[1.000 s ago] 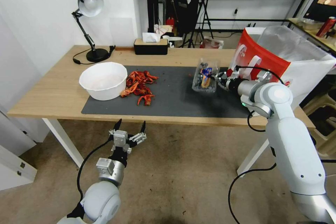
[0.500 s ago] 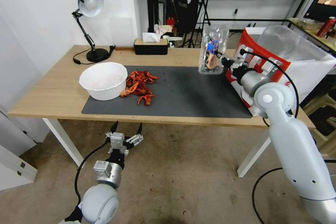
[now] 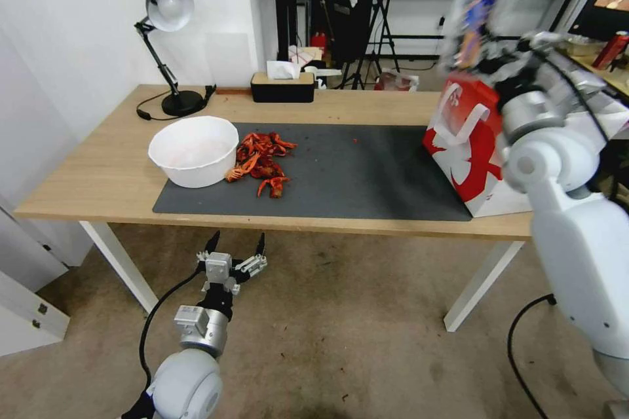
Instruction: Close the takeout container lid, then place the container into the takeout bag.
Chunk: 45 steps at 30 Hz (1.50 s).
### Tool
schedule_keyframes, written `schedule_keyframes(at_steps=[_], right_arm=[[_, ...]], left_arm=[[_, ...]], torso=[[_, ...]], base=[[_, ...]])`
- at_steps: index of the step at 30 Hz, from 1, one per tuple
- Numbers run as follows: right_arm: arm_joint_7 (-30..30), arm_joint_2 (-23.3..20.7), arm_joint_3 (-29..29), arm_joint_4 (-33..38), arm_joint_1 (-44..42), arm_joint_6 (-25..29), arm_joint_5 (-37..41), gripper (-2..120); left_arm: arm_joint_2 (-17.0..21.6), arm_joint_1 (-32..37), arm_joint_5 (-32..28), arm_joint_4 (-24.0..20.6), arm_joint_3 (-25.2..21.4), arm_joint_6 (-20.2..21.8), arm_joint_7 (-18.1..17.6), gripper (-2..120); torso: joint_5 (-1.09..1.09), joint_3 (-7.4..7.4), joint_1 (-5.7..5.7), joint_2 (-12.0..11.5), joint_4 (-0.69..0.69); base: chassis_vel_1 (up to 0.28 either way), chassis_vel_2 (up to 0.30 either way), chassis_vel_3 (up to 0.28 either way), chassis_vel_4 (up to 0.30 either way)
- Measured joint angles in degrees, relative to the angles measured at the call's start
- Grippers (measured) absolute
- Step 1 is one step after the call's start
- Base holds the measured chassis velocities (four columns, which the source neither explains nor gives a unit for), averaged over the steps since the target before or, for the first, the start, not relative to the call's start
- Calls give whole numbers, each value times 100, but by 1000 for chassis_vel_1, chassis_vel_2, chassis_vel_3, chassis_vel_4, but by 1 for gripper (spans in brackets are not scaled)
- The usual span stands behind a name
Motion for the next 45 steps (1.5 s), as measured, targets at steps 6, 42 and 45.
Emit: schedule_keyframes(at_steps=[6,42,45], right_arm=[[671,-255,168,118,-151,-564,-438,0],[744,-148,470,614,-1016,-992,468,80],[555,-178,469,666,-1036,-868,477,89]], left_arm=[[-14,18,0,0,8,-5,2,100],[-29,49,-7,-132,5,18,-21,100],[-28,61,-8,-143,-11,19,-19,100]], torso=[[-1,0,0,0,-2],[0,0,-1,0,0],[-1,0,-1,0,0]], base=[[0,0,0,0],[0,0,0,0],[0,0,0,0]])
